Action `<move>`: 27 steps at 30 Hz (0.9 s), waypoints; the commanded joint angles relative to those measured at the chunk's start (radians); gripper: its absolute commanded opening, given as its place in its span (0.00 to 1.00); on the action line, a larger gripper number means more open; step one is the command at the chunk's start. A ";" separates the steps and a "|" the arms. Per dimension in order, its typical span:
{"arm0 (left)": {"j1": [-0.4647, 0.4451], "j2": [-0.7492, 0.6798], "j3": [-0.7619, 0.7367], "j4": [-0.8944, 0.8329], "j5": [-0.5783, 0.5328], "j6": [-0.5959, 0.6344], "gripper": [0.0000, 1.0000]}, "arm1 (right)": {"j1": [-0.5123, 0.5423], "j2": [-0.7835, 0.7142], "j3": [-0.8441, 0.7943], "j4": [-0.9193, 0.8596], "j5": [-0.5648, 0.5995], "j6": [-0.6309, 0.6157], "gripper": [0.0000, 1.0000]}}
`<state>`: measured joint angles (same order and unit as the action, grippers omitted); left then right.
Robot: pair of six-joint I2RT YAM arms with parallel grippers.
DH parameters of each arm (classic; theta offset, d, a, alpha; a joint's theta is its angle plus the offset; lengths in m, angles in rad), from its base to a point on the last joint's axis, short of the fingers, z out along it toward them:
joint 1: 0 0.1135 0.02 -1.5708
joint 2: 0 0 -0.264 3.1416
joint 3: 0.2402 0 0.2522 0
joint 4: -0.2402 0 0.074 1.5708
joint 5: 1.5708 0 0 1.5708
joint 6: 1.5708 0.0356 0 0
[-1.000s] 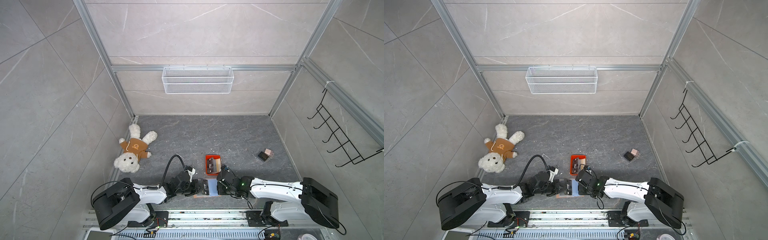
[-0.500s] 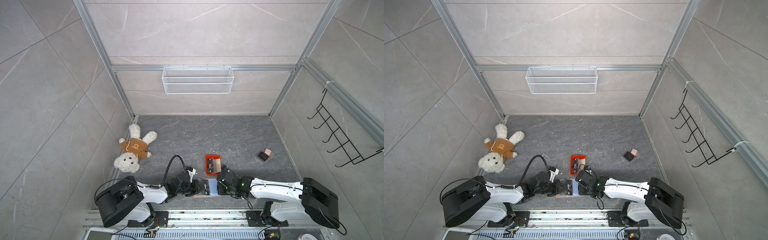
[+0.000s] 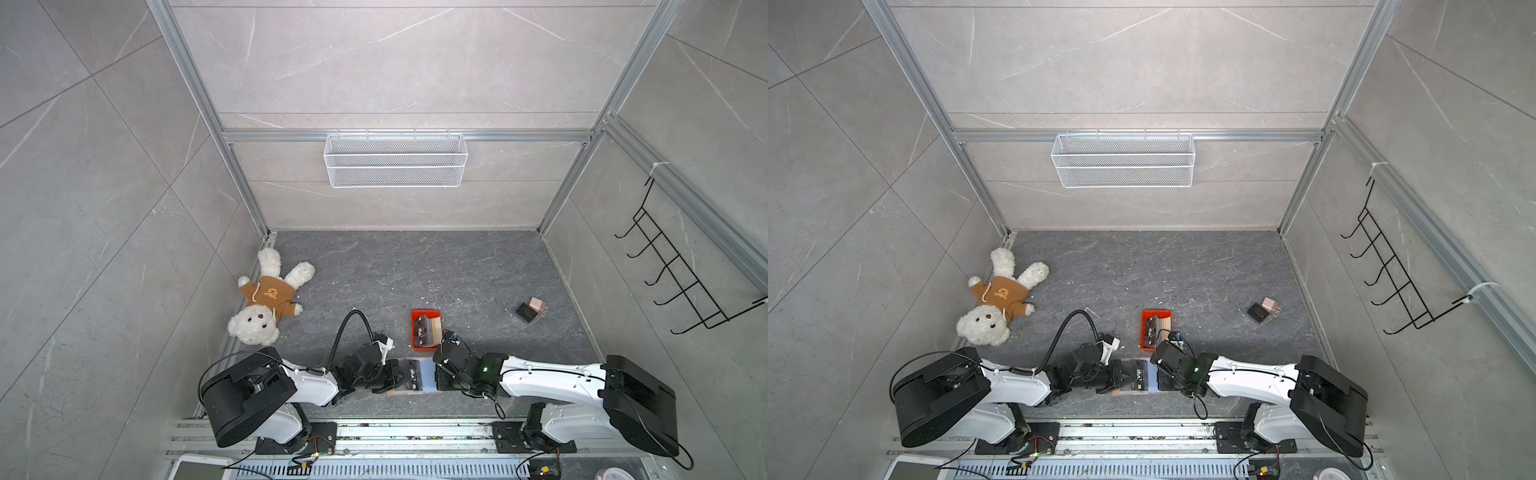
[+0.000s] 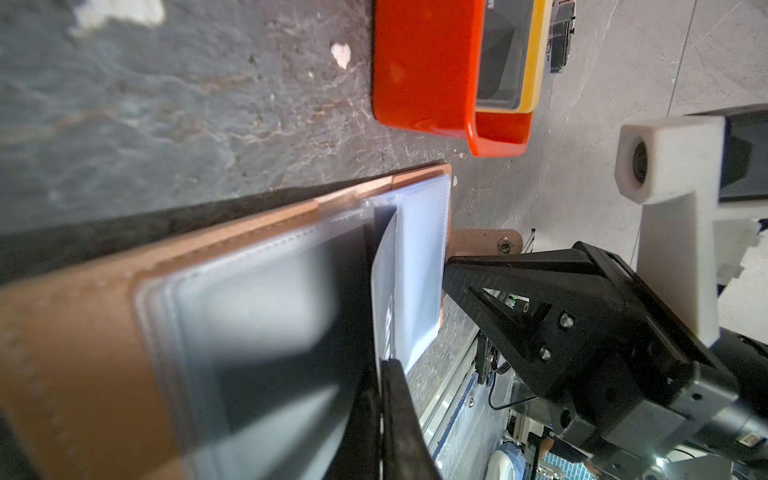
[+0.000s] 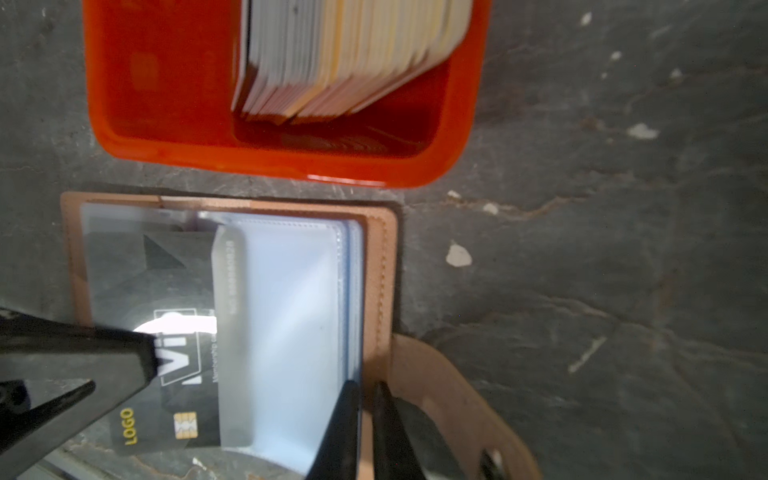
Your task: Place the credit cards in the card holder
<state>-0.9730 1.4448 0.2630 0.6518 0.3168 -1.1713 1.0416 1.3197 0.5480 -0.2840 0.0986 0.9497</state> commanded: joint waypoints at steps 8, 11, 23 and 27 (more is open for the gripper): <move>-0.006 0.045 0.036 -0.080 -0.004 -0.023 0.14 | 0.012 0.024 0.007 -0.044 0.027 0.015 0.13; -0.006 0.037 0.046 -0.116 -0.008 -0.025 0.17 | 0.013 0.026 0.005 -0.043 0.027 0.015 0.13; -0.006 -0.068 0.112 -0.471 -0.093 0.001 0.20 | 0.016 0.031 0.005 -0.044 0.030 0.015 0.13; -0.006 -0.083 0.123 -0.512 -0.102 0.006 0.24 | 0.017 0.037 0.008 -0.044 0.032 0.014 0.13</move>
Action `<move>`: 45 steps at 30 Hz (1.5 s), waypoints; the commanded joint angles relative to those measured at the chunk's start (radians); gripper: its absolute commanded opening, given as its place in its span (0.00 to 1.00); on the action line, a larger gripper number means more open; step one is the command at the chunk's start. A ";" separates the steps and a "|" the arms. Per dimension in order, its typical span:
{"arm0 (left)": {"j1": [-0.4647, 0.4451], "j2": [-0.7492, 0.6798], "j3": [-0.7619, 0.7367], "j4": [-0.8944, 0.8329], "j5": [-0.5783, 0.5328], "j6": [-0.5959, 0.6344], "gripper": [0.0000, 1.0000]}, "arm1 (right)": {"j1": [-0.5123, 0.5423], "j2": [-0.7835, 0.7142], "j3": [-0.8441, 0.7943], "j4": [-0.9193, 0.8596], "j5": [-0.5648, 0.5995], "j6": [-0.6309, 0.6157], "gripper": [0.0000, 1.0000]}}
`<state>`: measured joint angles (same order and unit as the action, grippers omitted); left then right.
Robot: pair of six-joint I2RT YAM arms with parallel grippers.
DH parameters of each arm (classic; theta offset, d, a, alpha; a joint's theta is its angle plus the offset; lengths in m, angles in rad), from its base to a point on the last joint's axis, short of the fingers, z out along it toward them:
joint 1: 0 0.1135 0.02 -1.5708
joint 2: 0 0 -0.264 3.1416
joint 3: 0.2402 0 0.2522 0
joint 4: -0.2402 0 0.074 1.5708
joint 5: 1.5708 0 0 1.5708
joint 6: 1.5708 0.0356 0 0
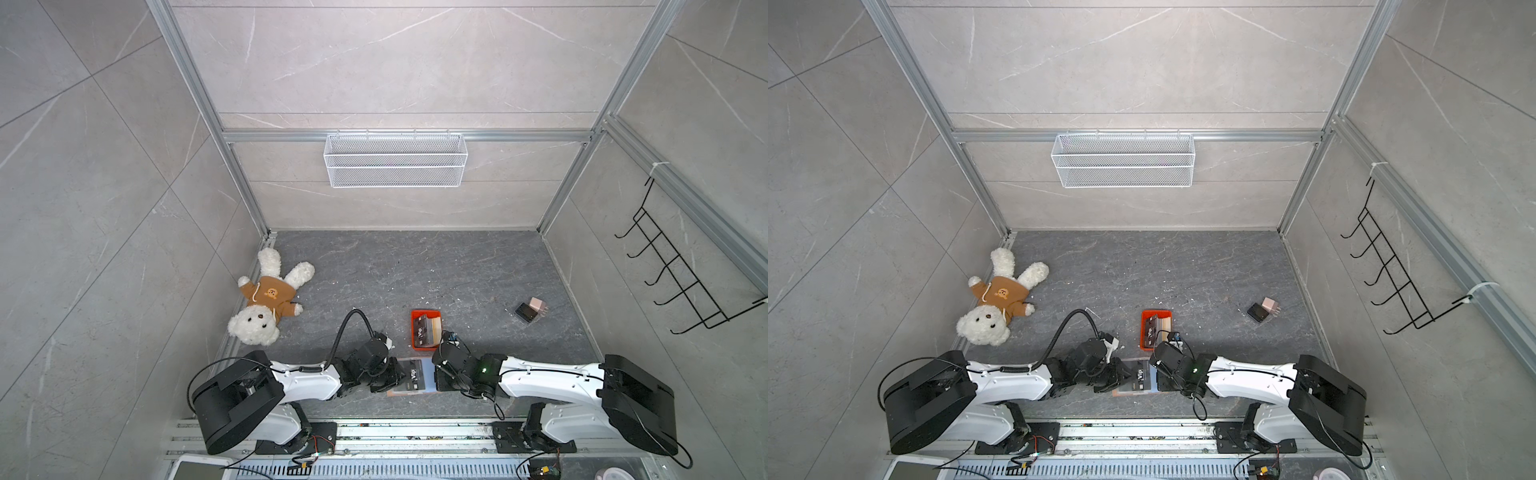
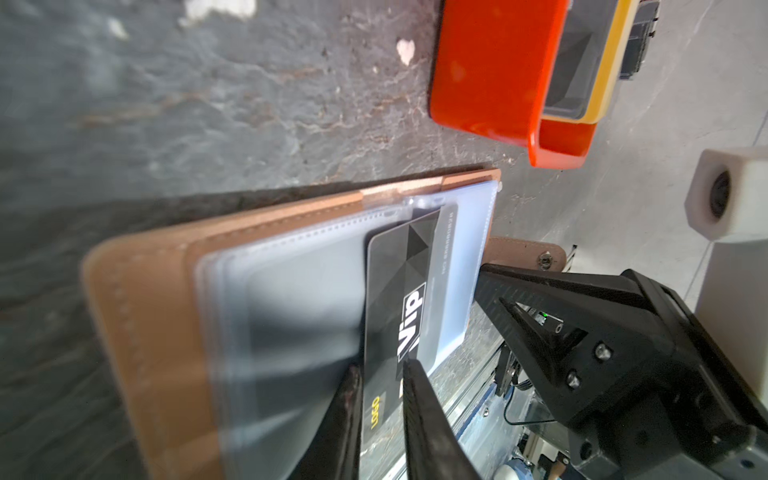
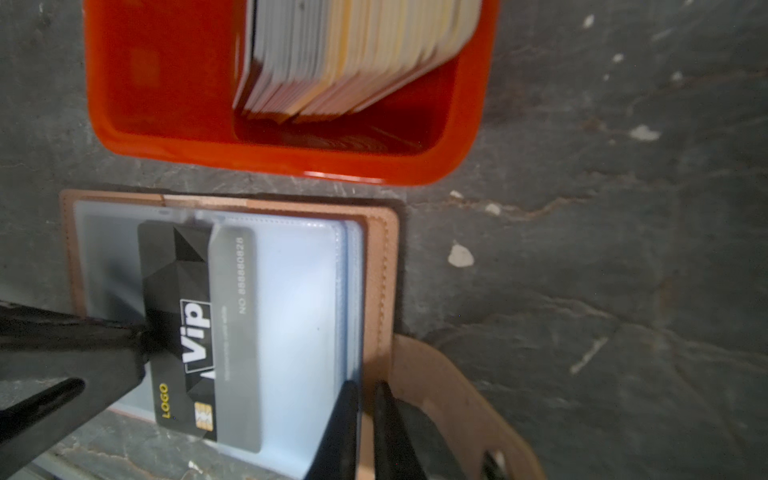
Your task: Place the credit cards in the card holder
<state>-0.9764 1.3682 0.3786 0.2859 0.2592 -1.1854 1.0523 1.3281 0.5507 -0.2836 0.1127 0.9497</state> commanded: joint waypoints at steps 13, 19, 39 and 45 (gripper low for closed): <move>-0.002 0.082 0.037 -0.048 -0.011 0.022 0.22 | 0.008 0.031 0.006 -0.046 0.022 0.015 0.13; -0.002 0.116 0.047 0.026 0.019 0.016 0.20 | 0.009 0.033 0.007 -0.046 0.025 0.015 0.12; -0.005 0.180 0.072 0.145 0.067 -0.014 0.20 | 0.011 0.035 0.015 -0.063 0.041 0.018 0.12; -0.016 0.198 0.076 0.182 0.075 -0.031 0.20 | 0.012 0.033 0.013 -0.063 0.039 0.017 0.12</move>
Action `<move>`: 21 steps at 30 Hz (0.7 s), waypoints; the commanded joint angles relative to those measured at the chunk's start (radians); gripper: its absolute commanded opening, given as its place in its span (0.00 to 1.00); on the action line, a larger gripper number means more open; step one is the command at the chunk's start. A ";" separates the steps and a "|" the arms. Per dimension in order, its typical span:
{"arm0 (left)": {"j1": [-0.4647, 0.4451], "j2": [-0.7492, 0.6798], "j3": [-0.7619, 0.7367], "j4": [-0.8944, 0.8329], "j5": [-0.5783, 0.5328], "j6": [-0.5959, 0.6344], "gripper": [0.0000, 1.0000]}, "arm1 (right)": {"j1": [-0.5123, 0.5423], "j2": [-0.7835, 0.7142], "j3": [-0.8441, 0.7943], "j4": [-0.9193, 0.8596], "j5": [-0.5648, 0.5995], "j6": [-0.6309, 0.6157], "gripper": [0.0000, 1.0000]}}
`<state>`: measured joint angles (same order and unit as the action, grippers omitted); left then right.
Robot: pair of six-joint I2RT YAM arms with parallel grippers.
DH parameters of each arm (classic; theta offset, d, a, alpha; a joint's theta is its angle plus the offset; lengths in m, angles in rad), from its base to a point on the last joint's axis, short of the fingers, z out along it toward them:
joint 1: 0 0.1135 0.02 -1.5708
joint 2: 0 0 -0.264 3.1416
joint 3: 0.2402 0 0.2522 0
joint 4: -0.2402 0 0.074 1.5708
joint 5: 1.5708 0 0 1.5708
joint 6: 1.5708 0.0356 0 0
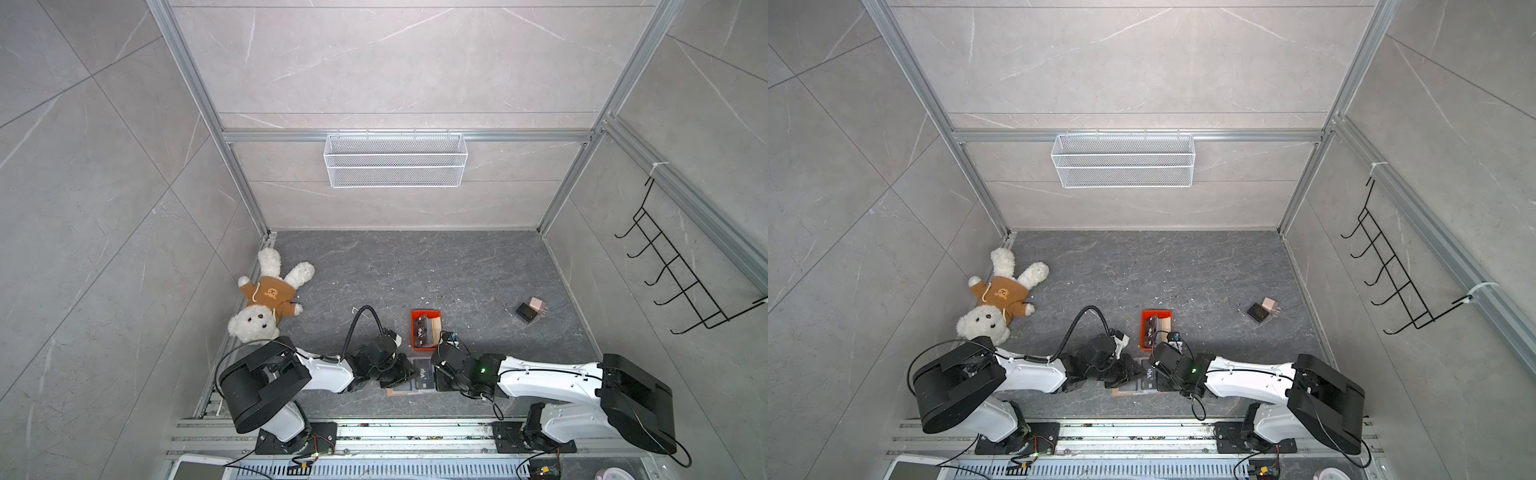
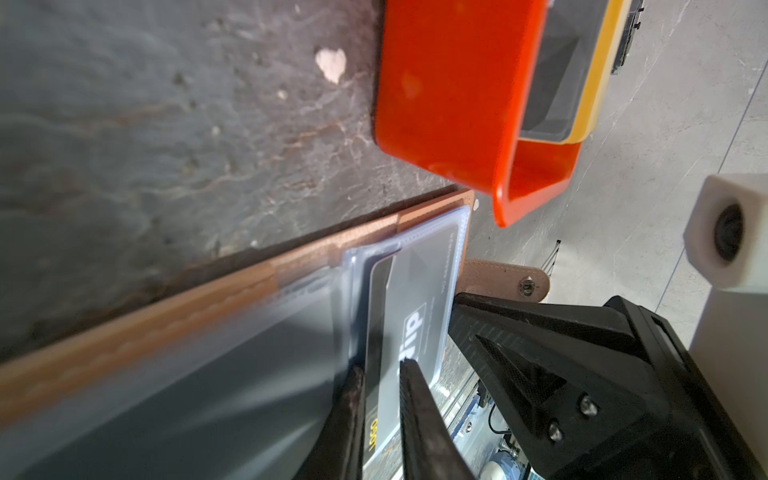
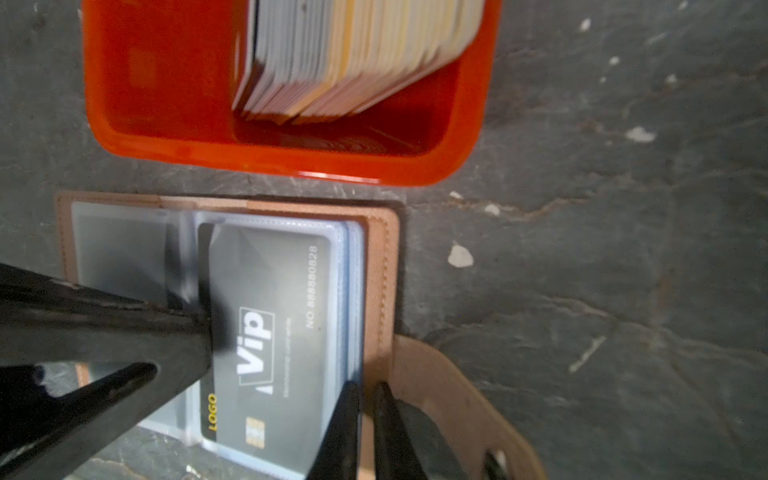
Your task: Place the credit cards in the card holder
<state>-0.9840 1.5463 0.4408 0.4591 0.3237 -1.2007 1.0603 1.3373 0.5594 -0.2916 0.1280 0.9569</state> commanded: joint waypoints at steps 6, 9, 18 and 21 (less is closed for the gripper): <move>-0.021 0.026 0.020 0.018 0.014 -0.023 0.20 | 0.004 0.021 0.003 -0.055 0.025 0.010 0.12; -0.021 0.007 0.013 -0.001 0.005 -0.020 0.20 | 0.006 0.016 0.001 -0.057 0.027 0.011 0.12; -0.018 -0.138 0.000 -0.243 -0.079 0.045 0.26 | 0.007 0.015 -0.003 -0.055 0.024 0.011 0.12; -0.013 -0.199 -0.015 -0.312 -0.100 0.052 0.27 | 0.010 0.012 -0.009 -0.035 0.015 0.010 0.12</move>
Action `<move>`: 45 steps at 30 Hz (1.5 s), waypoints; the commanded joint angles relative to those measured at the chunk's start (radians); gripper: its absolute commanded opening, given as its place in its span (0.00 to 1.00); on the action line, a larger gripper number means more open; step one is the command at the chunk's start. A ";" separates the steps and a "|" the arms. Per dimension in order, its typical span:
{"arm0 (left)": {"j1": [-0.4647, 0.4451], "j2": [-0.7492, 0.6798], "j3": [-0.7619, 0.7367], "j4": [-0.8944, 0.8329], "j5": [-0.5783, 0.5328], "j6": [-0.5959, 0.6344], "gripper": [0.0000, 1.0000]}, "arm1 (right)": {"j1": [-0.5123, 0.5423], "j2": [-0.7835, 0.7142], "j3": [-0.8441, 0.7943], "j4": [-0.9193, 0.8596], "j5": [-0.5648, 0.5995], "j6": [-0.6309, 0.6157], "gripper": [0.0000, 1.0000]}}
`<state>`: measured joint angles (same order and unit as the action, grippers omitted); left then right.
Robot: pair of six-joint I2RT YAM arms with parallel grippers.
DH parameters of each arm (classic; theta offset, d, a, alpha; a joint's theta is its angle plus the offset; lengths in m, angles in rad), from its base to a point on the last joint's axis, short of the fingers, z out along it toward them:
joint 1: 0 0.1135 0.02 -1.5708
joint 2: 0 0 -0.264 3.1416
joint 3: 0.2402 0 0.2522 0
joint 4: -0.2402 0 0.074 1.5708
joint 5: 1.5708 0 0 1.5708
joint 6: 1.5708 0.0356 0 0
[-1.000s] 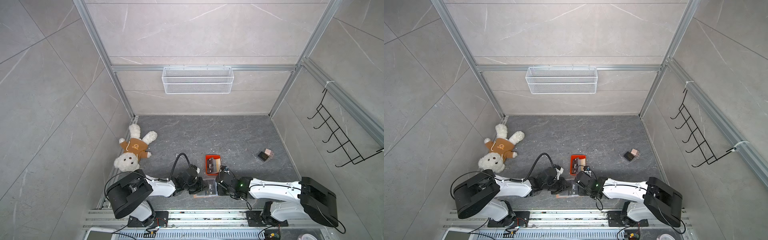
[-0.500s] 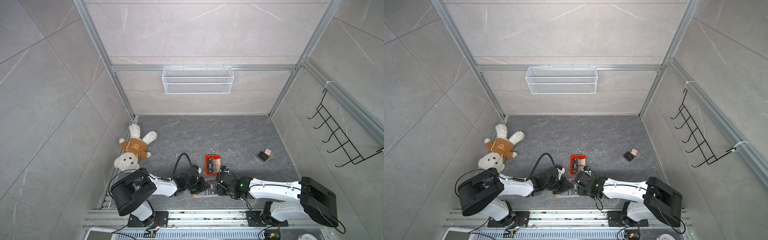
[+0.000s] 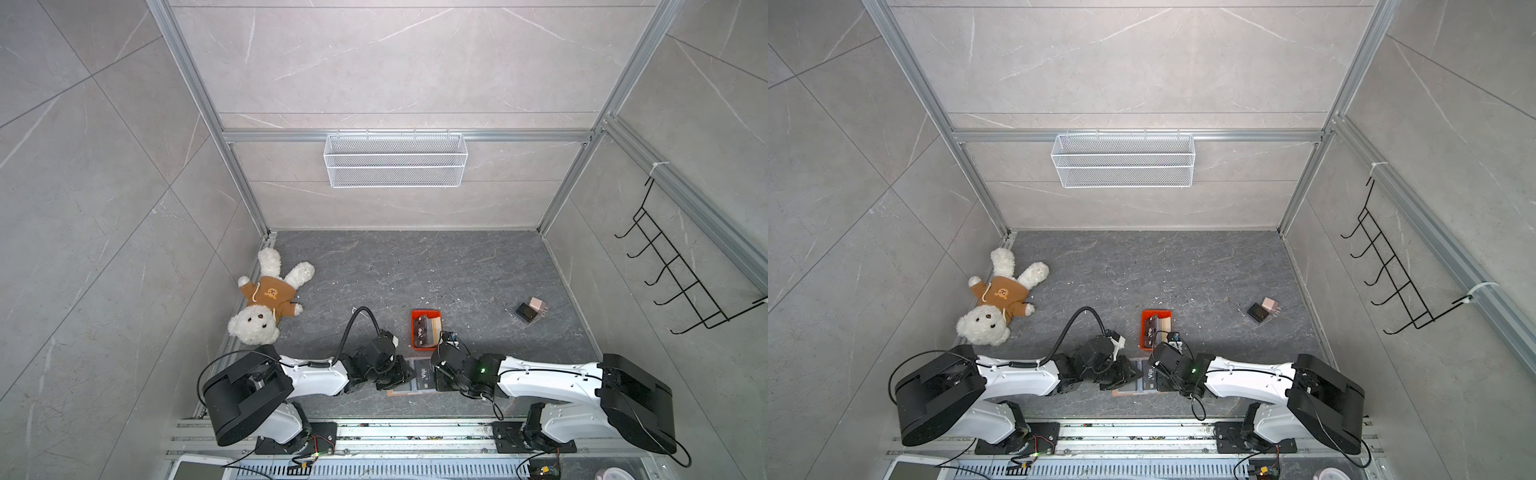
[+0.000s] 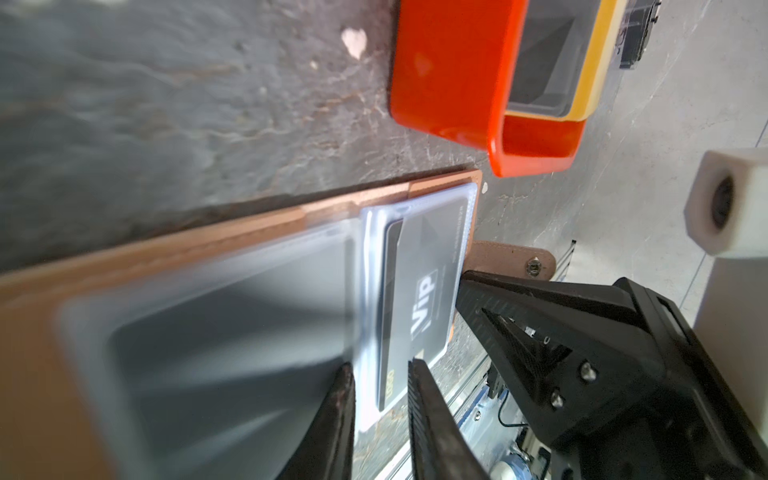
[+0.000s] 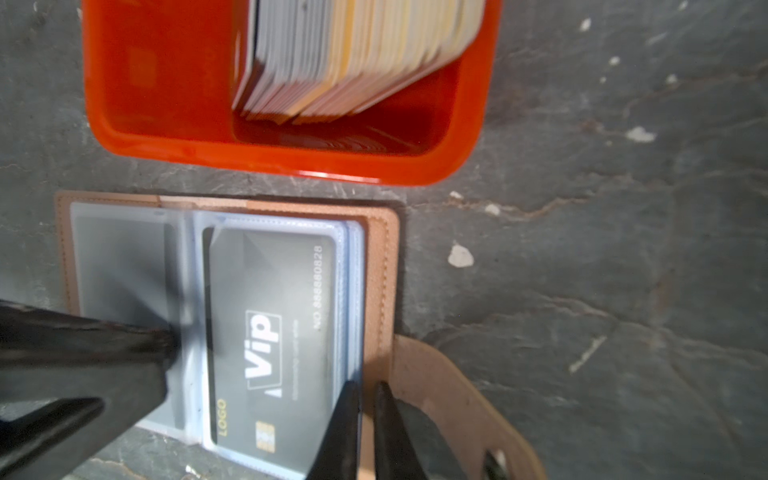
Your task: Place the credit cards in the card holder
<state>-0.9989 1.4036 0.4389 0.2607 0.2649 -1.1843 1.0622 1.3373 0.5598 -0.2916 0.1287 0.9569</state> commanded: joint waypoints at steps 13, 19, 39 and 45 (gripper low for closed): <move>0.110 -0.360 -0.106 -0.405 -0.048 0.078 0.39 | 0.033 0.063 0.031 0.000 0.003 0.006 0.12; 0.138 -0.390 -0.132 -0.405 -0.008 0.082 0.41 | 0.040 0.071 0.035 0.011 0.003 0.014 0.12; 0.198 -0.370 -0.147 -0.350 0.098 0.141 0.47 | 0.065 -0.044 0.058 -0.074 0.058 0.017 0.12; 0.207 -0.349 -0.134 -0.347 0.121 0.159 0.47 | 0.066 -0.054 0.053 -0.105 0.083 0.028 0.12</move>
<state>-0.7979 1.0447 0.2966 -0.1032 0.3485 -1.0615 1.1236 1.3003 0.5995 -0.3473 0.1757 0.9684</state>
